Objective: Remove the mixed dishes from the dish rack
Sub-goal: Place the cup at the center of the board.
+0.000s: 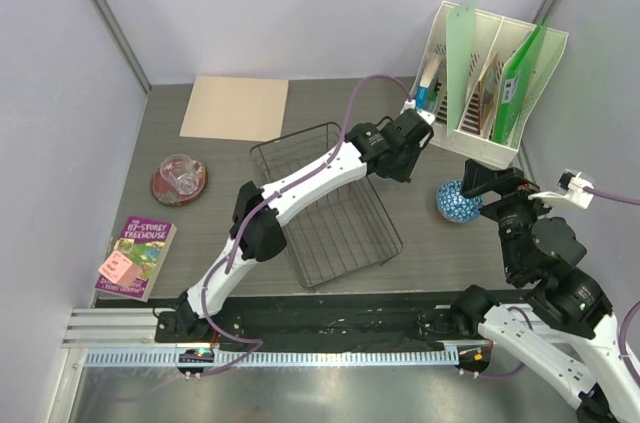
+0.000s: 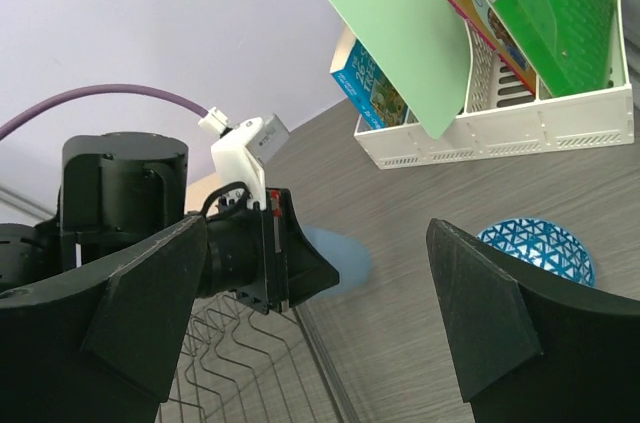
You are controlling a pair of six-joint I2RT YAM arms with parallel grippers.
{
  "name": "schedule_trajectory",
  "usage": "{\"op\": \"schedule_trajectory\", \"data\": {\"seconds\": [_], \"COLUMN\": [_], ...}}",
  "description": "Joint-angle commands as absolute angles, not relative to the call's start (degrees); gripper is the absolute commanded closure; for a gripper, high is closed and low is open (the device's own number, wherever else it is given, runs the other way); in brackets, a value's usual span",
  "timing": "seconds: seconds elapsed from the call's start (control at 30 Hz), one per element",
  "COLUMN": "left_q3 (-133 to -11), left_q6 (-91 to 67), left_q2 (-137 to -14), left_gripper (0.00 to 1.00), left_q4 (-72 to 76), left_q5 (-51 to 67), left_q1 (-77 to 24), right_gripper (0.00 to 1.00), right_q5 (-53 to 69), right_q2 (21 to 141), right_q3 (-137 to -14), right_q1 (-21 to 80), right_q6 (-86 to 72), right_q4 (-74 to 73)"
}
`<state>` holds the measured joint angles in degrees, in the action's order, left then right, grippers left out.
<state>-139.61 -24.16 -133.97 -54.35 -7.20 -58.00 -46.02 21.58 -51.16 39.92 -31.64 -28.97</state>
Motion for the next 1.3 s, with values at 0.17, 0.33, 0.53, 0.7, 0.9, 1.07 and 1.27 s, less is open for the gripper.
{"op": "schedule_trajectory", "data": {"seconds": [0.17,0.33,0.53,0.7,0.9,1.07,1.27], "left_q3": [-141.3,-141.0,-141.5,-141.5,-142.8,-143.3,-144.3], "left_q6": [-17.0,-12.1,-12.3,-16.0,-19.2,-18.7,-17.2], "left_q2": [-135.2,-136.4,-137.6,-137.5,-138.9,-141.0,-144.0], "left_gripper": [1.00,1.00,1.00,1.00,1.00,1.00,1.00], "left_q4": [-51.8,-50.9,-54.9,-58.5,-62.4,-65.0,-67.7], "left_q5": [-6.2,-7.0,-6.2,-0.9,7.6,7.7,3.4], "left_q1": [-62.8,-66.6,-68.8,-68.9,-69.0,-70.5,-71.6], "right_gripper": [0.04,0.04,0.04,0.04,0.04,0.04,0.04], "right_q5": [-46.8,-45.2,-45.0,-45.2,-46.8,-50.1,-53.2], "right_q2": [21.6,21.5,21.8,22.4,23.3,22.5,20.7], "right_q3": [-50.4,-48.7,-48.6,-48.6,-50.1,-52.2,-54.2], "right_q1": [39.8,39.8,39.9,39.9,39.9,39.9,39.8], "right_q6": [-34.1,-35.4,-35.3,-35.6,-37.0,-37.9,-36.3], "right_q4": [-30.3,-30.4,-30.4,-30.5,-31.3,-31.8,-31.8]}}
